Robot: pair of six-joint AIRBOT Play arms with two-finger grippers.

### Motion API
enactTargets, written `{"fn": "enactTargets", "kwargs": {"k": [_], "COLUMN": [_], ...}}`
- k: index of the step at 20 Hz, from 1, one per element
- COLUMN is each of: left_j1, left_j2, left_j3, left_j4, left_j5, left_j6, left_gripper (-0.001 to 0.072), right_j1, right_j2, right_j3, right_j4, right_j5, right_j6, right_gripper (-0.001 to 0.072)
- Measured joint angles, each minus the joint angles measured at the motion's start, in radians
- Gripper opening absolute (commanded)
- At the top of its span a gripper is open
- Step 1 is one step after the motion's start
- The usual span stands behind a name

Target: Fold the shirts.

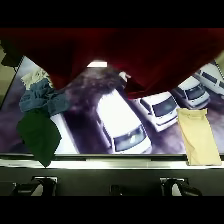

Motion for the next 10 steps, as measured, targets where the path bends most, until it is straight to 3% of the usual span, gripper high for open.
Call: {"fn": "enactTargets", "kwargs": {"k": [5,10], "left_j1": [0.015,0.018], "left_j2": [0.032,-0.067], "left_j3": [0.042,0.029], "left_j4": [0.018,0.042], "left_j5": [-0.011,-0.171], "left_j6": [-0.026,-0.013], "left_gripper": [0.0021,0.0021], "right_j1": [0.0,0.001], "right_j2": [0.061,-0.071], "right_j3": [0.019,0.023], "right_j4": [-0.042,-0.048], "right_j5": [0.043,0.212], "right_j6": [0.039,0.033], "right_gripper": [0.0051,0.005]}}
